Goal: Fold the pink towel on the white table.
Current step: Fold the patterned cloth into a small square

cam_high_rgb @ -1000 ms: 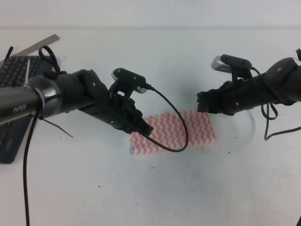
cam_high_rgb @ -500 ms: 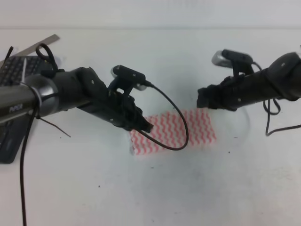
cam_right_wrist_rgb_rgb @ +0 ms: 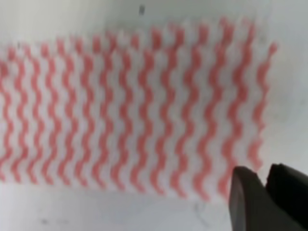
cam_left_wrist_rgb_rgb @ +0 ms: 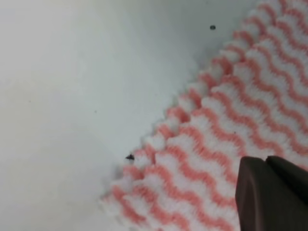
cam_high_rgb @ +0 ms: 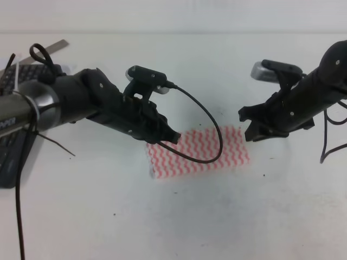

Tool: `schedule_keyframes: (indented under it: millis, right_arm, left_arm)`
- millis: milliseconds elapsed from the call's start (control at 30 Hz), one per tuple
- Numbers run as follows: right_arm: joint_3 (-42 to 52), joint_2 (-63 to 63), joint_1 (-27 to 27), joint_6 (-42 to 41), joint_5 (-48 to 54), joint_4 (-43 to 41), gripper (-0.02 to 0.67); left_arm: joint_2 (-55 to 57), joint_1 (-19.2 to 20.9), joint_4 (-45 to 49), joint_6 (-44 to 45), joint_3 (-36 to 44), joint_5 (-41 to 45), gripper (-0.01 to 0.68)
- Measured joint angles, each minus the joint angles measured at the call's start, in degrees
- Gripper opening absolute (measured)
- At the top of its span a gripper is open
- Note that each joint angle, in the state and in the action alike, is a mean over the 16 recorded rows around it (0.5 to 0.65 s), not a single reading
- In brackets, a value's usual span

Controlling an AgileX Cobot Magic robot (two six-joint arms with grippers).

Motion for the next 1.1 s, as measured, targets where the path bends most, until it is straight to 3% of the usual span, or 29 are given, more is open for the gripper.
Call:
schedule_keyframes:
  millis: [200,567,1100]
  right_arm:
    - [-0.1,-0.2,0.9,1.7,2.6,-1.1,0.151]
    - [-0.9,2.4,1.8,1.7,-0.1,-1.0,0.291]
    - [-3.6,6.2,1.8,1.9,1.0,-1.7,0.317]
  left_arm:
    - [1.9,0.0,-0.9,0.2,0.0,-0.8,-0.002]
    - [5.2,0.0,-0.9,0.1,0.0,-2.2,-0.002]
    - [6.2,0.0,-0.8,0.1,-0.1,-2.5,-0.003]
